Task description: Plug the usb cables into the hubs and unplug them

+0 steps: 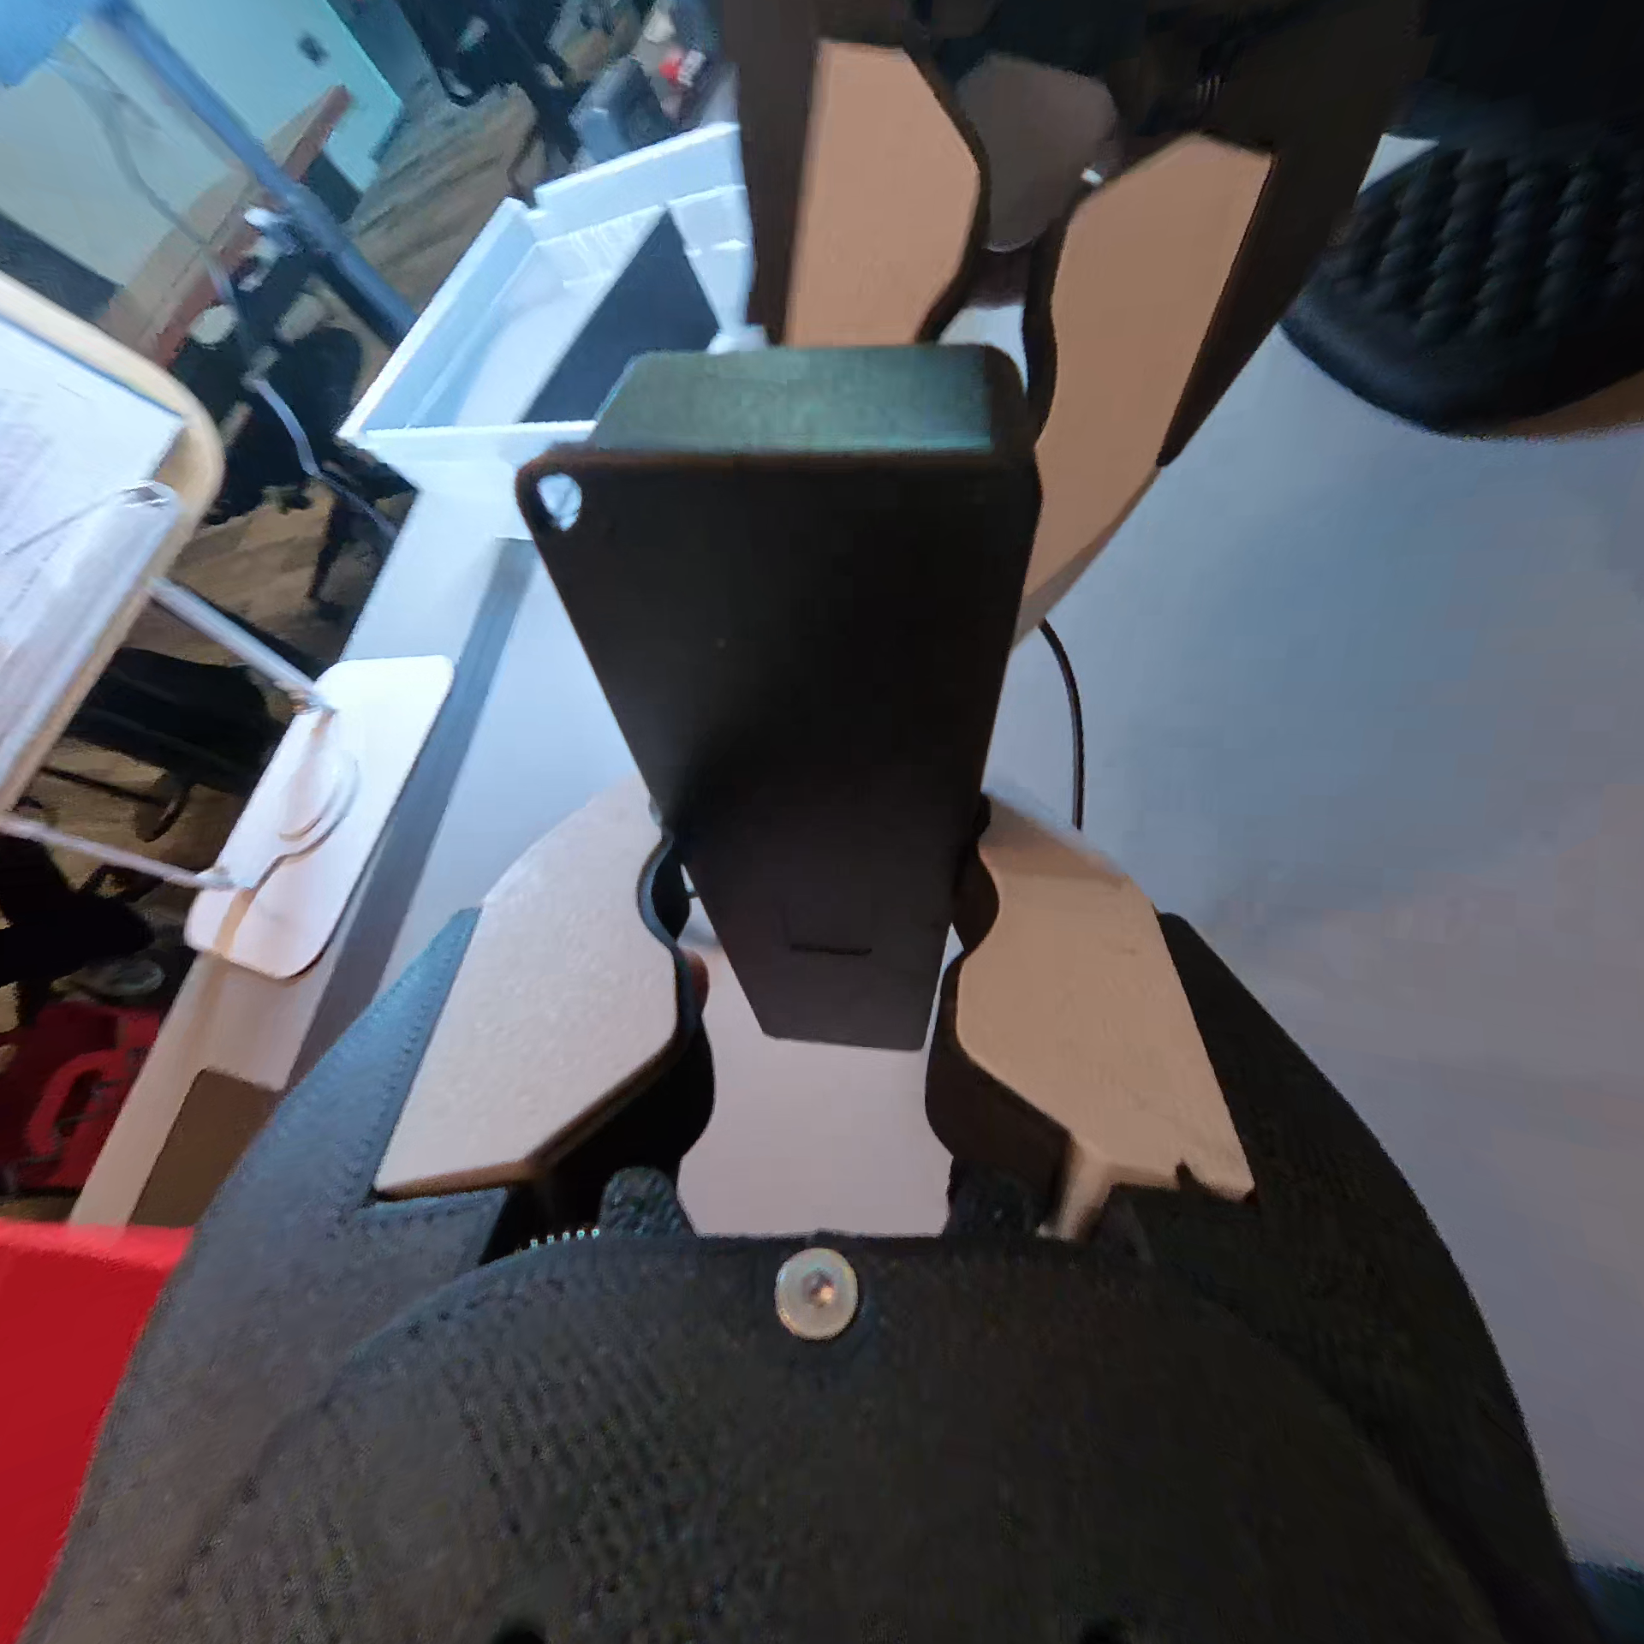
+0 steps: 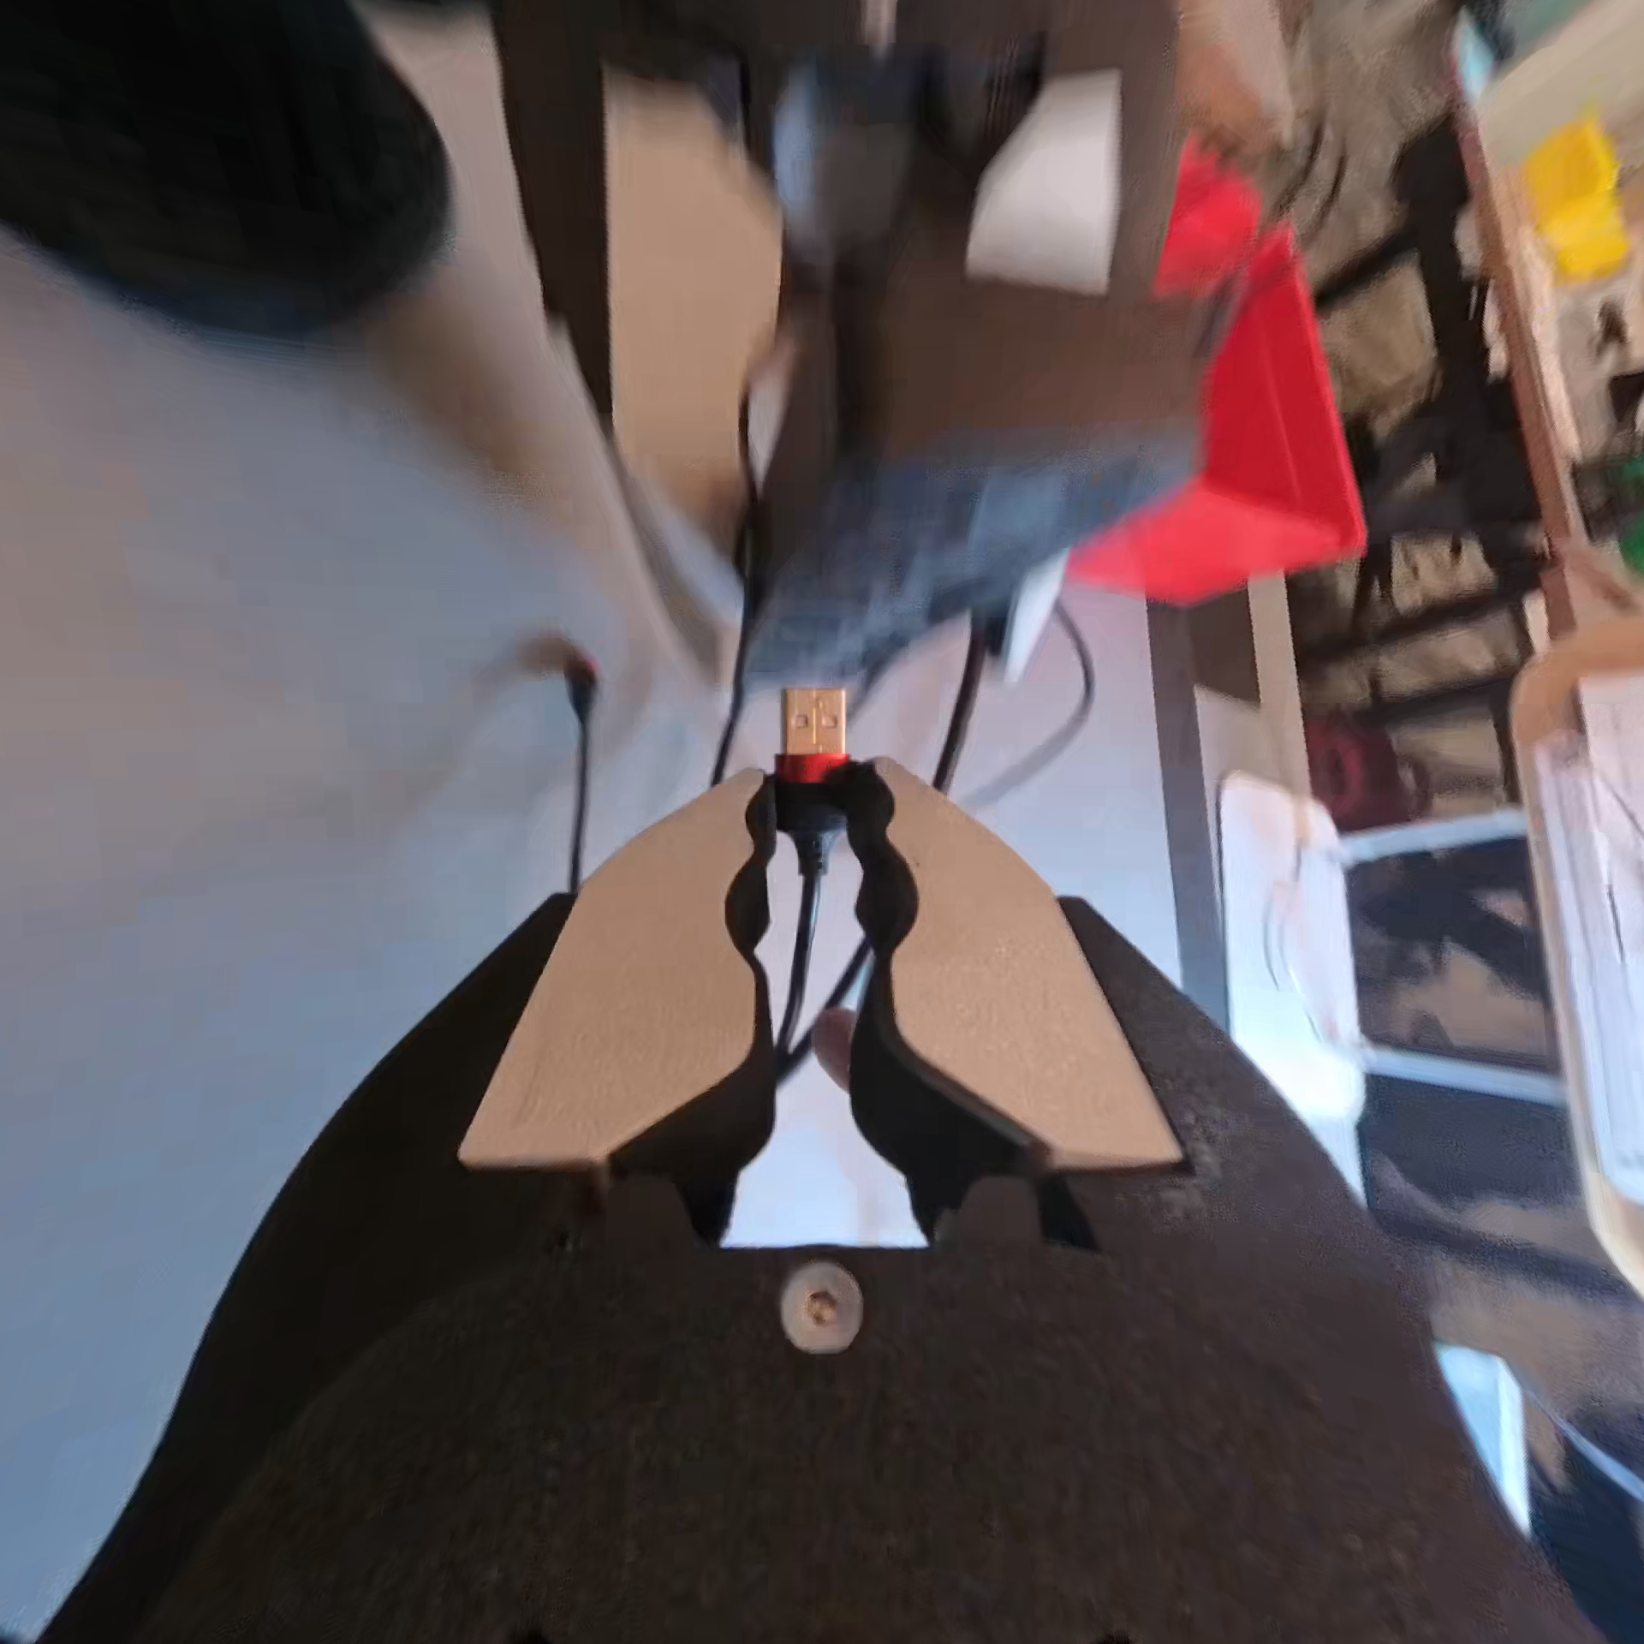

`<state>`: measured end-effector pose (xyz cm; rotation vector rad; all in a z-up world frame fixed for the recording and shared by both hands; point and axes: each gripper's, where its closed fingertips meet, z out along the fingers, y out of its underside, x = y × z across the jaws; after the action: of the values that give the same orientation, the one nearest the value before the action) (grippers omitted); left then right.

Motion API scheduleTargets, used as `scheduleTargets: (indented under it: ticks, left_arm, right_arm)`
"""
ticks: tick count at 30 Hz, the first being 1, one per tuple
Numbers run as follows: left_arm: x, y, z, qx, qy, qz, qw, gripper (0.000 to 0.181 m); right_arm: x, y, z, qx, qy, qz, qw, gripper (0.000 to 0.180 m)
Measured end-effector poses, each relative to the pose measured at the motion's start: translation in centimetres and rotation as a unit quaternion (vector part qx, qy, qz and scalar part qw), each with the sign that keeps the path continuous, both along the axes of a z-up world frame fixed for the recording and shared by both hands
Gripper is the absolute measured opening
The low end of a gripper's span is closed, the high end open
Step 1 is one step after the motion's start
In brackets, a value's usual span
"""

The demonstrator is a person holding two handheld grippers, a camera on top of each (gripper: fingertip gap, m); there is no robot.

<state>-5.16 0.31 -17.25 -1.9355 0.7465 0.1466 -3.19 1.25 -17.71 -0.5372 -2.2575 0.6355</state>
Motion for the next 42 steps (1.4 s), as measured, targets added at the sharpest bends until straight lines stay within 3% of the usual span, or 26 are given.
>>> scheduleTargets:
  ticks: [2,5,10,16,19,22,28,33,35,38,40,42]
  left_arm:
    - [-2.2,-1.2,1.9,0.023,-0.043,0.018,0.999,0.058]
    - [-4.8,-2.7,3.5,0.049,-0.074,0.045,0.995,0.059]
    - [-4.9,-1.9,1.0,0.016,-0.102,0.05,0.993,0.059]
    - [-6.3,-0.7,-1.6,-0.032,-0.096,0.108,0.989,0.057]
    - [-6.2,-0.4,-3.6,-0.062,-0.109,0.101,0.987,0.056]
    - [-6.1,-0.1,-3.7,-0.063,-0.128,0.1,0.985,0.056]
    - [-6.1,-0.1,-3.4,-0.05,-0.141,0.1,0.984,0.057]
    - [-5.9,0.0,-3.8,-0.054,-0.141,0.097,0.984,0.057]
    - [-5.9,0.0,-3.8,-0.052,-0.141,0.097,0.984,0.057]
    - [-5.9,-0.1,-3.8,-0.052,-0.144,0.097,0.984,0.057]
    - [-5.9,-0.1,-3.8,-0.051,-0.145,0.097,0.983,0.057]
    - [-5.9,-0.1,-3.8,-0.049,-0.148,0.096,0.983,0.057]
  right_arm:
    - [0.8,2.1,-0.6,-0.031,-0.022,-0.012,0.999,0.016]
    - [2.3,1.7,4.3,-0.172,0.03,0.038,0.984,0.016]
    - [4.9,2.3,15.2,-0.314,0.157,0.106,0.93,0.015]
    - [8.3,6.2,20.8,-0.41,0.225,0.135,0.873,0.015]
    - [9.2,9.9,22.9,-0.433,0.306,0.091,0.843,0.015]
    - [9.1,14.3,23.1,-0.397,0.371,-0.005,0.839,0.015]
    - [8.2,25.0,19.8,-0.248,0.461,-0.235,0.819,0.015]
    - [5.6,28.8,14.6,-0.123,0.439,-0.323,0.83,0.015]
    - [3.7,29.3,11.3,-0.115,0.373,-0.338,0.856,0.015]
    - [1.8,28.9,4.3,-0.128,0.185,-0.344,0.911,0.015]
    - [1.9,28.5,-0.1,-0.125,0.065,-0.353,0.925,0.021]
    - [2.3,28.1,-2.3,-0.118,0.001,-0.357,0.927,0.042]
